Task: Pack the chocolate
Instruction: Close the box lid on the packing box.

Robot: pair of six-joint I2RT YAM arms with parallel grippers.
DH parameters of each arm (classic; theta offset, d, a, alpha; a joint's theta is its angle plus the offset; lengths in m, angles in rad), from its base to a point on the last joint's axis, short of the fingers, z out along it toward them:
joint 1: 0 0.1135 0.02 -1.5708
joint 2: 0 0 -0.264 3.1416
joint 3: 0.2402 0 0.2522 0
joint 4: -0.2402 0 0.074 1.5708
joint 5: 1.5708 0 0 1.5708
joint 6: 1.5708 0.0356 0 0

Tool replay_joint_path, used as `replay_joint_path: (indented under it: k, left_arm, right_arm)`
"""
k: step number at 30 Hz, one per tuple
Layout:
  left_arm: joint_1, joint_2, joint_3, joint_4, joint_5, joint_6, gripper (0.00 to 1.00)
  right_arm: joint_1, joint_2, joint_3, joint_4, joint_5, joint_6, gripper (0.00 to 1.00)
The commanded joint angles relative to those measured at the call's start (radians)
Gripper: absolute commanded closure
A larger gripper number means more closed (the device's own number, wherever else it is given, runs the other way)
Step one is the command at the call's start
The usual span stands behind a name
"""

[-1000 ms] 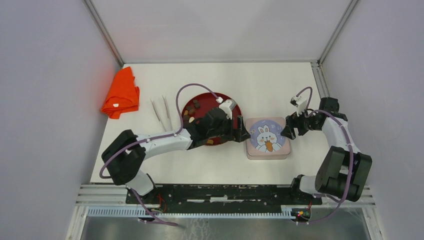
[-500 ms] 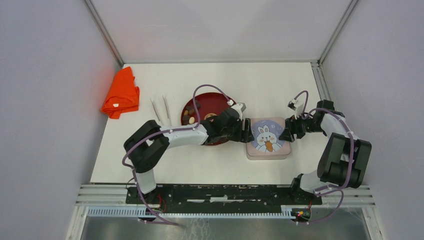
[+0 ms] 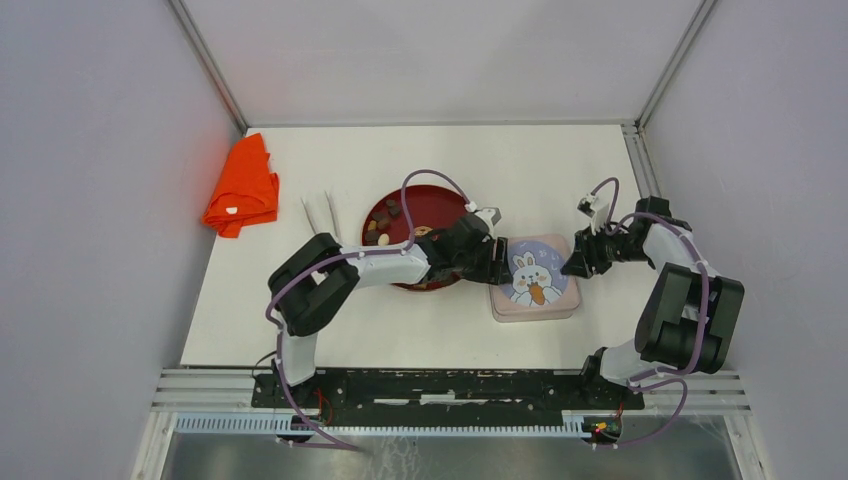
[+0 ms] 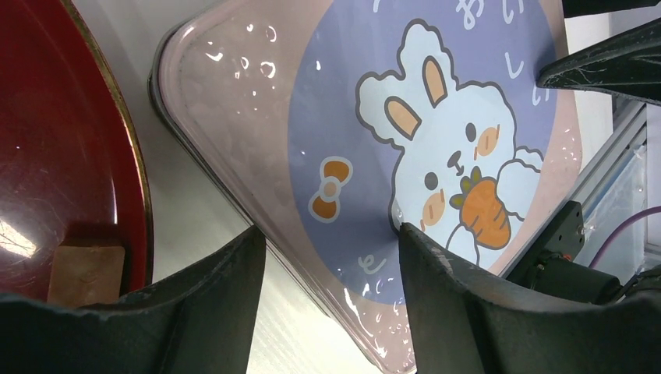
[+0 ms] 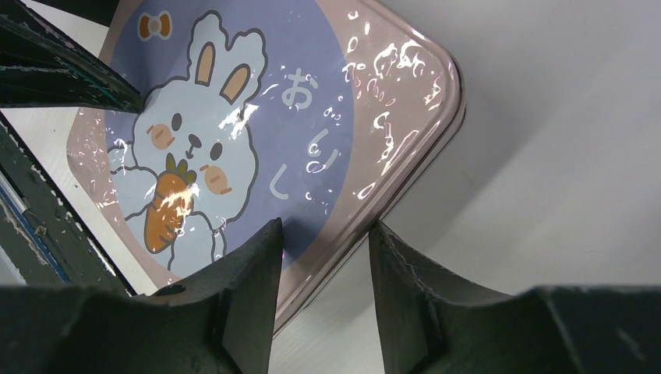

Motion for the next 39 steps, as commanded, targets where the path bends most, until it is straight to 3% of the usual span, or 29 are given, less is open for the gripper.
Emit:
replay_joint_path:
  k: [1, 9, 15, 17, 20, 24, 27, 35, 39]
  left_arm:
    - [-0.006, 0.042, 0.049, -0.022, -0.003, 0.003, 0.33]
    - [-0.005, 0.071, 0.051, -0.075, -0.027, 0.016, 0.33]
    - [-0.004, 0.082, 0.062, -0.086, -0.029, 0.017, 0.33]
    - [-0.004, 0.08, 0.069, -0.091, -0.029, 0.02, 0.33]
    - [-0.004, 0.08, 0.081, -0.101, -0.032, 0.024, 0.33]
    - [-0.005, 0.081, 0.093, -0.108, -0.024, 0.026, 0.33]
    - [-0.005, 0.083, 0.104, -0.11, -0.015, 0.028, 0.32]
    - [-0.004, 0.086, 0.118, -0.111, -0.006, 0.031, 0.31]
    - [-0.005, 0.061, 0.12, -0.094, 0.0, 0.039, 0.29]
  right_arm:
    - [0.003, -0.003, 0.02, -0.002, 0.082, -0.036, 0.49]
    - [0.002, -0.099, 0.126, -0.022, 0.225, -0.095, 0.27]
    - [0.003, -0.154, 0.227, -0.155, 0.173, -0.306, 0.25]
    - [0.006, -0.168, 0.238, -0.216, 0.111, -0.405, 0.28]
    - [0.036, -0.196, 0.21, -0.27, 0.087, -0.528, 0.43]
    - [0.126, -0.223, 0.149, -0.299, 0.152, -0.604, 0.66]
    - [0.175, -0.253, 0.087, -0.3, 0.218, -0.635, 0.77]
    - [0.229, -0.182, -0.18, -0.101, 0.551, -0.539, 0.85]
    - [0.229, -0.148, -0.226, -0.06, 0.563, -0.517, 0.85]
